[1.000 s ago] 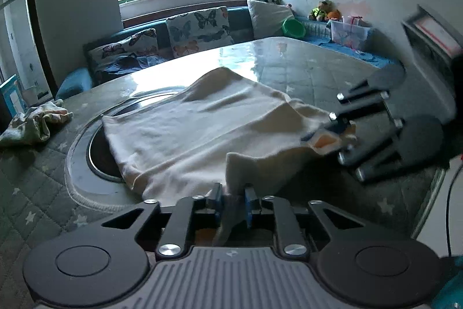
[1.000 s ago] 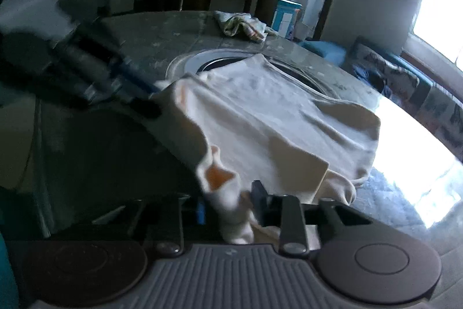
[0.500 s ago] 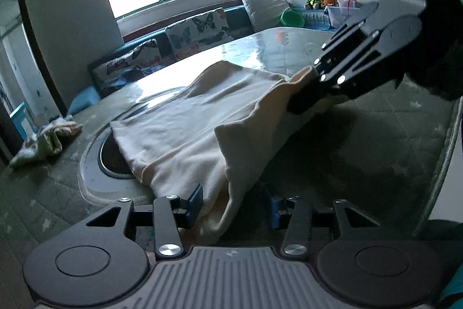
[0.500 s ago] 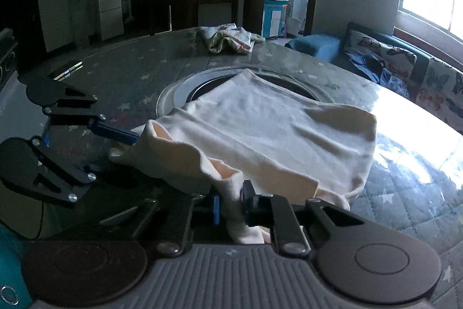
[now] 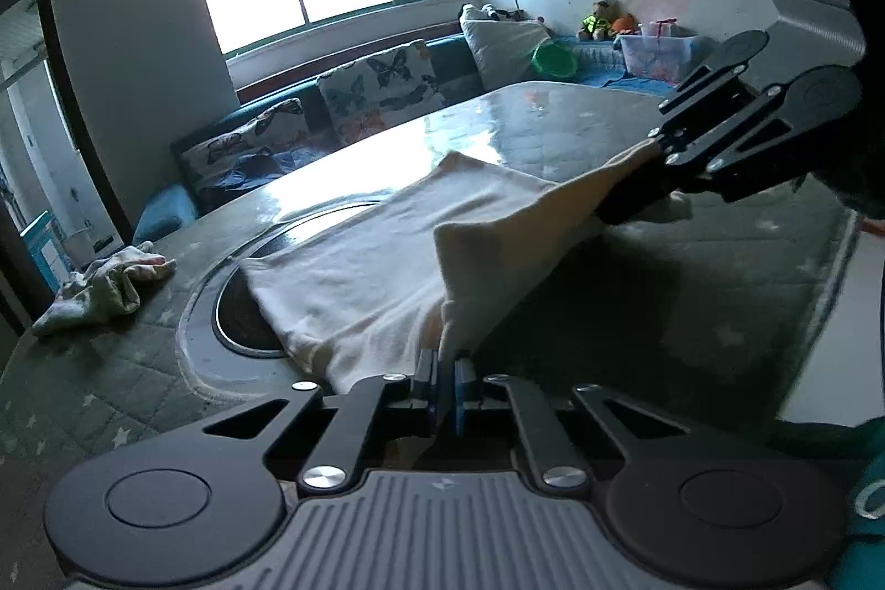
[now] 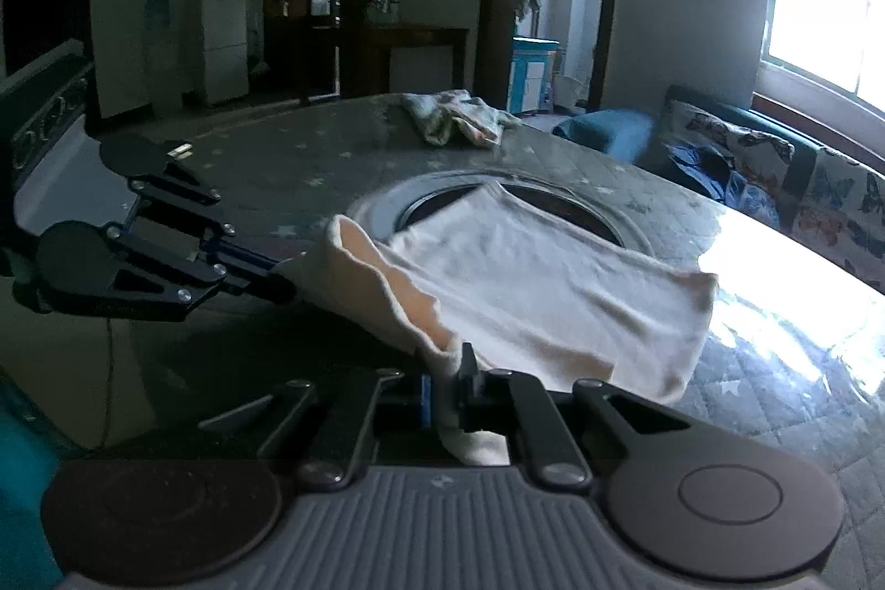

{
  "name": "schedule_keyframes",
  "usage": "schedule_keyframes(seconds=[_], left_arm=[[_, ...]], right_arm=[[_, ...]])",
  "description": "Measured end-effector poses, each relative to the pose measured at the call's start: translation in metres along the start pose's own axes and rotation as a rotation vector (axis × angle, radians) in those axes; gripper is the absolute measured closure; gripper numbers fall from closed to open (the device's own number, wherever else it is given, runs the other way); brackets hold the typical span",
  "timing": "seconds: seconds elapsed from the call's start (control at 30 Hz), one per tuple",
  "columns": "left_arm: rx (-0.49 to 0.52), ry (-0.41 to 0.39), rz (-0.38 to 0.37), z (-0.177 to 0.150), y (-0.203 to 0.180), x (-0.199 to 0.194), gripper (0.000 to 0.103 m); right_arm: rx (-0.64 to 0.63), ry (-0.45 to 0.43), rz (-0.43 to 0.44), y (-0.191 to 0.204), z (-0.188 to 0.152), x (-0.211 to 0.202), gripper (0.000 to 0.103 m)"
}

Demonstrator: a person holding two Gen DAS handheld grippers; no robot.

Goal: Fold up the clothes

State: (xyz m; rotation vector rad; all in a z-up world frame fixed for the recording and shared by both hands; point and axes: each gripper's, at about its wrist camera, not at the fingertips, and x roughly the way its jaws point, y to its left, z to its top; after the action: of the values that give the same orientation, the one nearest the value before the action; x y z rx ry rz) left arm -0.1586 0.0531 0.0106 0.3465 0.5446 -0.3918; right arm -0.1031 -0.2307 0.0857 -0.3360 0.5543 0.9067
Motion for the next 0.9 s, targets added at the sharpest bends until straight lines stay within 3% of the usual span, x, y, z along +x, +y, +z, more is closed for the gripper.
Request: schedule_keyframes(seconds=[0.23,0.37,0.63,0.9], left_arm=[[0.028,-0.024,-0.072,-0.001,-0.017,-0.055,0.097],[0.028,-0.035,-0.082,0.001,-0.018,-0.061,0.097],[-0.022,-0.046,-0.064,0.024,0.01,-0.024,0.097],[-0.076,-0.021,-0.002,0.065,0.058,0.069,0.096]], right_arm=[[-0.087,0.02,0.057,0.035,-0.003,-0.055,0.097],[-0.091,0.018,0.064,0.044,-0.002,-0.074,0.097],[-0.016,0.032,0.039,0.009,0.019,-0.057,0.097],[0.068,0.055,-0.04,-0.077,0.057,0.009,0.097]])
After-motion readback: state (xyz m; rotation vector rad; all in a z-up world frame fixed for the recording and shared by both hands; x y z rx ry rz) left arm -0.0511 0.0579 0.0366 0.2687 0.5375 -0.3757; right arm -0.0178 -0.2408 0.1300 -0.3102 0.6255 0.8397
